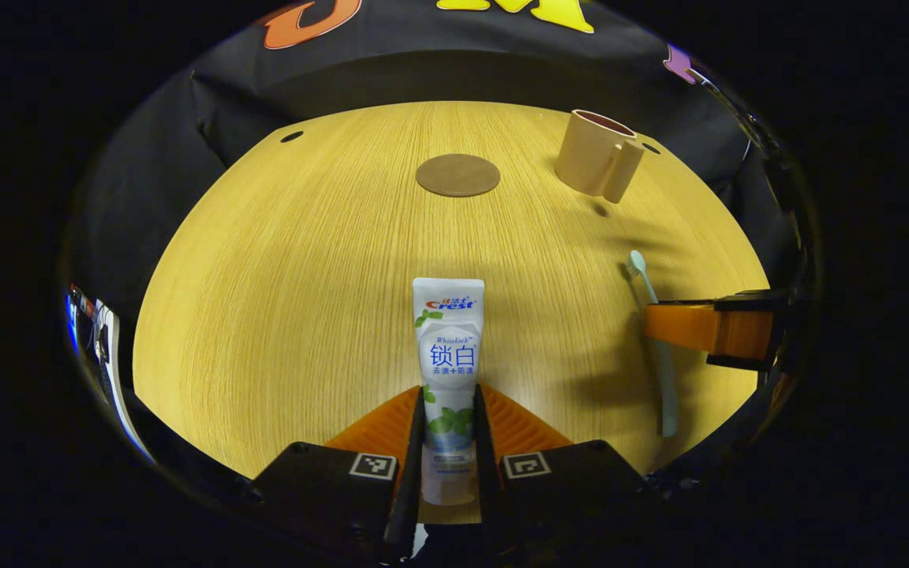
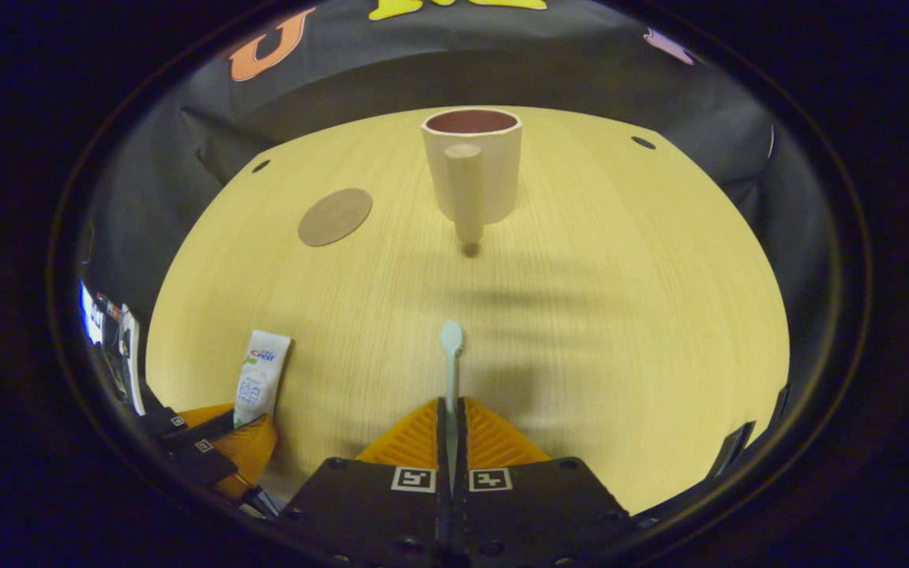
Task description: Put the toothbrush and toothpaste on the desktop into the cup, then pick up the cup and place it on the coaster on the desktop.
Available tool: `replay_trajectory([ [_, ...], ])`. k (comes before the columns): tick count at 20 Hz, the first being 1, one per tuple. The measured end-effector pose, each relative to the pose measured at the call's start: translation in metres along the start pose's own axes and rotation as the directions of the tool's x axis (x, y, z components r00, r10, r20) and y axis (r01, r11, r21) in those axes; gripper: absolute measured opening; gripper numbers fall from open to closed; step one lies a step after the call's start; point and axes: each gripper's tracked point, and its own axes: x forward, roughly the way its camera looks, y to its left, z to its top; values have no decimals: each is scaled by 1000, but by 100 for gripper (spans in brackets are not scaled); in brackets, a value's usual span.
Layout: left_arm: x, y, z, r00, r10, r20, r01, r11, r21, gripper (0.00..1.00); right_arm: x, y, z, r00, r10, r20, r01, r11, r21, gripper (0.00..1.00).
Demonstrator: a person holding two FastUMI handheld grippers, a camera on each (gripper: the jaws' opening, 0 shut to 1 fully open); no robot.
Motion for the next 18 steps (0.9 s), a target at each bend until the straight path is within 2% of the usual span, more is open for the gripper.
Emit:
replay_trajectory([
  [2,-8,-5,-6,999,-31,-12,31,999,-19,34,-6,-3,3,1000,0,16,0,1000,4,0],
  [6,-27,-10,1,999,-41,28,41,999,-2,31,-26,-4,16,997,17,72,-18,1000,20,0],
  [10,-43,-13,18,996,-52,73,51,999,9,26,-59,-6,54,980,23,197,-30,999,31,0],
  [12,-49,-12,29,994,-50,98,50,999,1,26,-79,-4,90,956,24,291,-38,998,42,0],
  [15,-56,-7,48,990,-44,134,46,999,-11,26,-97,-3,156,901,17,433,-39,998,42,0],
  [18,-59,-2,54,988,-37,152,41,999,-20,26,-105,-2,216,849,13,529,-31,999,25,0],
])
